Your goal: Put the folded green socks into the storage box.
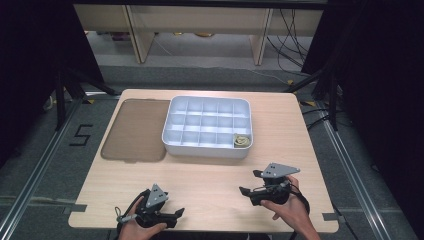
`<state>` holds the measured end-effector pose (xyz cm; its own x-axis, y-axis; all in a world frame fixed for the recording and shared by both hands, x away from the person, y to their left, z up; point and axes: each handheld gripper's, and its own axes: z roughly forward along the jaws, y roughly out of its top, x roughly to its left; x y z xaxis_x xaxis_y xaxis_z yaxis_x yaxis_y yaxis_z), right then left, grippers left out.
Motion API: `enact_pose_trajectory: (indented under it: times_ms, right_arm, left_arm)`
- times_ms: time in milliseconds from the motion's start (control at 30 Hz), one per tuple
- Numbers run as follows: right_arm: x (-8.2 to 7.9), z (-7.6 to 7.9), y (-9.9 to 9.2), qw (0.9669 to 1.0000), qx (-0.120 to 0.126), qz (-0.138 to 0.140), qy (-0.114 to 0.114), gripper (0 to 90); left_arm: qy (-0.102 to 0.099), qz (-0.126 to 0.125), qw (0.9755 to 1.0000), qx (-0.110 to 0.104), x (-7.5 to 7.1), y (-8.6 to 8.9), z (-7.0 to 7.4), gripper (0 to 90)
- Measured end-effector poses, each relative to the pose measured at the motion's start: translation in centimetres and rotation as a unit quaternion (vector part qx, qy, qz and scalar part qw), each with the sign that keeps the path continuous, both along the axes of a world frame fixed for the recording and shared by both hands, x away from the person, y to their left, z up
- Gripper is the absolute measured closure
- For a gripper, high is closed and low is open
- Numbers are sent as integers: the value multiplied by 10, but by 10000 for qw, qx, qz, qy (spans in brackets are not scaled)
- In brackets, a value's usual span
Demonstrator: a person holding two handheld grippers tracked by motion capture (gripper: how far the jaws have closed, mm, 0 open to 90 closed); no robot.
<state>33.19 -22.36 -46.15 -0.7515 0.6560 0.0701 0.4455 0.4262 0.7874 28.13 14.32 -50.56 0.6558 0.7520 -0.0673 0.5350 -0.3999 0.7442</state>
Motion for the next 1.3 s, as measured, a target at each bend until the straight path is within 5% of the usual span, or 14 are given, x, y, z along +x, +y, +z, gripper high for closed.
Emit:
enact_pose_trajectory:
  times_ms: [1000, 1033, 1300]
  right_arm:
    - [-29, -23, -9, 9996, 28, -31, 294, 165]
    - [-29, -25, -10, 9999, 8, 3, 166, 164]
    - [-35, -33, -11, 9997, -111, 57, 226, 162]
  left_arm:
    - [22, -3, 10000, -14, -1, -1, 0, 222]
    - [18, -10, 10000, -9, -1, -1, 0, 222]
    - [25, -29, 10000, 13, -1, -1, 0, 222]
